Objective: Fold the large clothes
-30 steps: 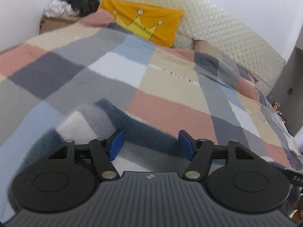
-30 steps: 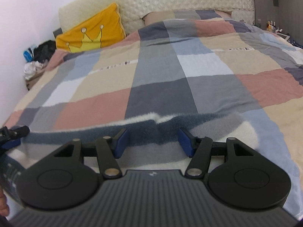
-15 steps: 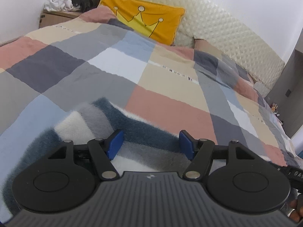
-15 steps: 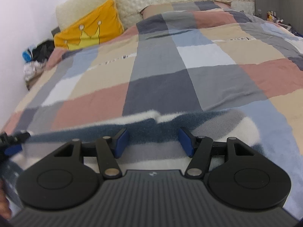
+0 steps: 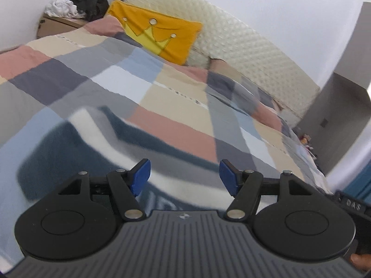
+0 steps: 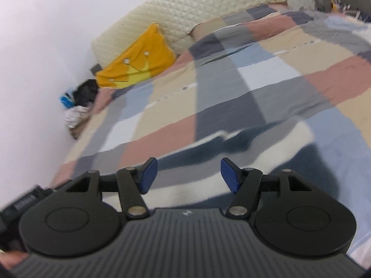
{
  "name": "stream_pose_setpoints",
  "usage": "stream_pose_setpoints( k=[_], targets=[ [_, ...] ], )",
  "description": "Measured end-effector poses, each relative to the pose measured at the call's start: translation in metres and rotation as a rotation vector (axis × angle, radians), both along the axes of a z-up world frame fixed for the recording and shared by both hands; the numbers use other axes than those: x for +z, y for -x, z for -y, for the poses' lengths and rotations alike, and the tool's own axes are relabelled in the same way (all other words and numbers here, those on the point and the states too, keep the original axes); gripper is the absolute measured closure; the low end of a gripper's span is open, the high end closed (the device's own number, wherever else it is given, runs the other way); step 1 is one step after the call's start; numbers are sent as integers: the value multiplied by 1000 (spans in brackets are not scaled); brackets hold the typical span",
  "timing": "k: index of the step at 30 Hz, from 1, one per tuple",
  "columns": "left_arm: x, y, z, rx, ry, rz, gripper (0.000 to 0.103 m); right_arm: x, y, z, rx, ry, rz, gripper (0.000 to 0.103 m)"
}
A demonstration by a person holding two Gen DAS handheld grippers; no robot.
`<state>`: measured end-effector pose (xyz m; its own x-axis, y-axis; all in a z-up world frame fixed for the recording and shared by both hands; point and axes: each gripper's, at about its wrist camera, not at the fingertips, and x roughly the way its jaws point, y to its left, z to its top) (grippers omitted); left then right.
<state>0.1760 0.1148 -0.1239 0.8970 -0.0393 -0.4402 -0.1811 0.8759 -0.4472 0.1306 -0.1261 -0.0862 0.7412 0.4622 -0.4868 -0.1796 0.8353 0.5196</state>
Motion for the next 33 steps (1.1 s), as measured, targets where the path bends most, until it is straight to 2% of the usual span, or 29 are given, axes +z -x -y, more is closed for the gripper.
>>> stream_pose_setpoints(
  k=[3,9,12,15,21,26,28,30,33],
  targets=[
    [-2,14,19,-31,15,-10,29,-1,16,-3,-5,-71,-14,39],
    [-18,35,36,-51,113,-56,28,-14,42,-5,-37,-185,-95,39],
    [-27,38,40,-74,155,-115,28,-29,52,-6,-43,-277,-175,39],
    [-41,40,33,-56,229,-161,28,-53,53,-15,-17,-353,-277,39],
    [-73,32,0,18,471,-236,28,-90,45,-27,-3,-496,-452,39],
    [-99,27,-29,75,668,-267,28,-98,44,-20,-58,-572,-477,38],
    [-107,24,-36,83,733,-272,26,-102,42,-17,-109,-589,-485,26],
    [-119,22,-44,90,824,-282,26,-106,42,-13,-157,-595,-498,26],
    [-126,22,-53,113,871,-272,26,-116,38,-10,-175,-656,-527,26]
  ],
)
